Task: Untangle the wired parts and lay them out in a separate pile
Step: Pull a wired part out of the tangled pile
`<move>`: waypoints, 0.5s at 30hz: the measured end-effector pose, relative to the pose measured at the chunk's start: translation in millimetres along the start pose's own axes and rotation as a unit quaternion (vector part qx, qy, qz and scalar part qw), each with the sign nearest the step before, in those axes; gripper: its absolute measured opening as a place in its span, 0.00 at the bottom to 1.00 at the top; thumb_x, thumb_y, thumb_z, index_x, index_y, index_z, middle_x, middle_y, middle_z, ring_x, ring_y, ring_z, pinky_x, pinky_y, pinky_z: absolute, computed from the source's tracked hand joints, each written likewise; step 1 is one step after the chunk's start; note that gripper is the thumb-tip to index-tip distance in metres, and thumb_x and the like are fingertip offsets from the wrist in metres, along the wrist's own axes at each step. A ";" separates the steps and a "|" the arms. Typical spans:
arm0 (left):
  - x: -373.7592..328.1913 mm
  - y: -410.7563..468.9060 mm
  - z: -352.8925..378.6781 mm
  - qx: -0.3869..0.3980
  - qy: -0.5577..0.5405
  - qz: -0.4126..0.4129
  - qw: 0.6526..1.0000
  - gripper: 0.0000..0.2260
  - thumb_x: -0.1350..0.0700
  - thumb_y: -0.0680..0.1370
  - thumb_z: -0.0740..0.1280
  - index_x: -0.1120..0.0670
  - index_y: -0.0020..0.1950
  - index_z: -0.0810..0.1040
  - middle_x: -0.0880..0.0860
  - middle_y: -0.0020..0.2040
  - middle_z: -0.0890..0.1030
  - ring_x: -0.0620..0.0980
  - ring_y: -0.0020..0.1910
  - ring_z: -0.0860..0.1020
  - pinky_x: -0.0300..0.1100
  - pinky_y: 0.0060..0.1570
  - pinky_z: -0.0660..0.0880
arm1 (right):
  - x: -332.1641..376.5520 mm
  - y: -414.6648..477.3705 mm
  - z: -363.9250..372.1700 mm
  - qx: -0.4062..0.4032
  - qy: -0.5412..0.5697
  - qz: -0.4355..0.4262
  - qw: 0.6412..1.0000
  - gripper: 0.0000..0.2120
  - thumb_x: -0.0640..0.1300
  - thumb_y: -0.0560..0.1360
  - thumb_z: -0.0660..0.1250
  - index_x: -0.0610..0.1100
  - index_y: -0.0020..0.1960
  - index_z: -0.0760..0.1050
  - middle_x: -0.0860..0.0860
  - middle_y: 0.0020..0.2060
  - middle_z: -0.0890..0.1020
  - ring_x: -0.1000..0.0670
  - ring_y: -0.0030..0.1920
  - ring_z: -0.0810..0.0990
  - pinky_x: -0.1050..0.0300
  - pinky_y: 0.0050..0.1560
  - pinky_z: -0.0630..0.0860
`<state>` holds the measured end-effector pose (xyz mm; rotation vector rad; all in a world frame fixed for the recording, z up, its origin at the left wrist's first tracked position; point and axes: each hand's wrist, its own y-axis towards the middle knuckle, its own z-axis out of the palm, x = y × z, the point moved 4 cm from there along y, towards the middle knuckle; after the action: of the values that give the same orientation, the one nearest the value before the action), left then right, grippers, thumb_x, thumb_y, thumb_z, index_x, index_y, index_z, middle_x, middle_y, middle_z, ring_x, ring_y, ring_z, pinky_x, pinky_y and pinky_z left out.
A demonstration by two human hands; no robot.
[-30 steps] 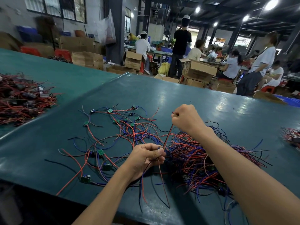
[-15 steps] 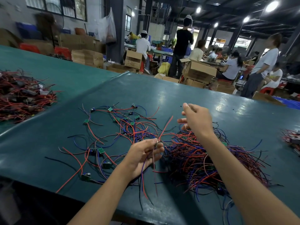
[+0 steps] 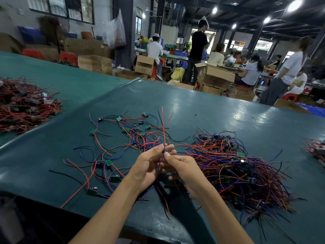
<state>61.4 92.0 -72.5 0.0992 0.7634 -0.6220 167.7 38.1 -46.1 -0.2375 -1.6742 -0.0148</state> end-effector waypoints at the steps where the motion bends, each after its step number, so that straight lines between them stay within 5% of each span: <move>1: -0.2 0.4 0.1 -0.002 0.000 0.005 1.000 0.21 0.54 0.76 0.68 0.65 0.65 0.79 0.64 0.61 0.82 0.55 0.52 0.84 0.49 0.47 0.83 | -4.0 0.6 0.8 0.001 0.026 0.005 1.000 0.15 0.49 0.81 0.67 0.40 0.44 0.85 0.43 0.42 0.86 0.47 0.41 0.84 0.56 0.37 0.76; 10: 3.1 5.8 -2.6 0.003 0.009 0.039 0.999 0.22 0.57 0.76 0.68 0.70 0.66 0.75 0.67 0.63 0.80 0.57 0.58 0.82 0.47 0.52 0.82 | -10.9 8.1 1.3 0.030 0.051 0.026 0.998 0.18 0.52 0.83 0.64 0.39 0.49 0.85 0.37 0.48 0.85 0.38 0.48 0.80 0.44 0.54 0.73; 15: 6.3 6.1 -6.1 -0.014 0.058 0.023 0.998 0.18 0.54 0.74 0.70 0.66 0.58 0.82 0.63 0.56 0.83 0.56 0.50 0.79 0.47 0.50 0.79 | -15.3 12.8 3.4 0.003 0.035 0.035 0.999 0.19 0.47 0.82 0.64 0.46 0.34 0.80 0.48 0.29 0.74 0.51 0.29 0.70 0.61 0.29 0.67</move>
<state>64.6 95.8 -82.0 0.1274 0.8801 -0.5660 168.0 48.9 -63.2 -0.2878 -1.5963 0.0327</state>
